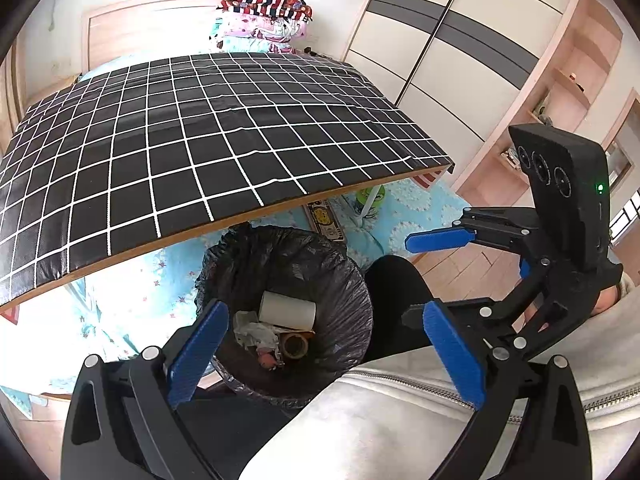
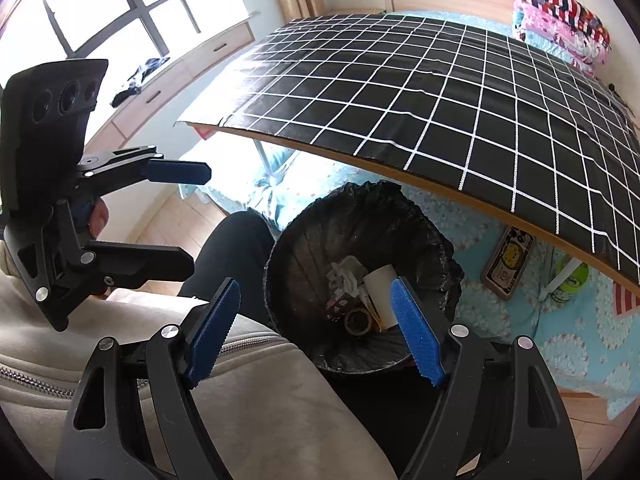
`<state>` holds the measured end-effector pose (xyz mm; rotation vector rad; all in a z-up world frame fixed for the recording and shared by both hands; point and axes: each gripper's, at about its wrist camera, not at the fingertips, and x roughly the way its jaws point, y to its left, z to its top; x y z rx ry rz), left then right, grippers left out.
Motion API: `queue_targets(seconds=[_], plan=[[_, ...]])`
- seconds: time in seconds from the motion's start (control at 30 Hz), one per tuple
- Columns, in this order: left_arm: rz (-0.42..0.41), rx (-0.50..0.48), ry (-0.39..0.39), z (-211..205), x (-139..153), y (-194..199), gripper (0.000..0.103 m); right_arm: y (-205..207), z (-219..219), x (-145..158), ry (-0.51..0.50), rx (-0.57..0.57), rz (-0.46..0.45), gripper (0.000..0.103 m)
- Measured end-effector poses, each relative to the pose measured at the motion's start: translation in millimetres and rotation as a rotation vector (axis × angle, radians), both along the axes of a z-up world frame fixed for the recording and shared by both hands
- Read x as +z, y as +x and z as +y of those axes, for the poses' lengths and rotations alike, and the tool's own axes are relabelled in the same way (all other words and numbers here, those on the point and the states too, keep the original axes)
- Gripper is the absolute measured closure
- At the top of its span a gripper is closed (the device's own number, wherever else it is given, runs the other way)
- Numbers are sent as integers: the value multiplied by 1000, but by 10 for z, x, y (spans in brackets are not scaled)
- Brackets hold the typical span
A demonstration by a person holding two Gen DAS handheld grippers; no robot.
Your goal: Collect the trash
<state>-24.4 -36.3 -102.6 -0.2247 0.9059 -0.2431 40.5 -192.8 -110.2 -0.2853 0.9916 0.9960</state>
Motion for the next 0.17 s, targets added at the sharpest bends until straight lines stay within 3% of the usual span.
queue_targets(seconds=[0.17], plan=[[1,-3,-1,-5,-1,0,8,-3,-2,-3,1,0,0,26]])
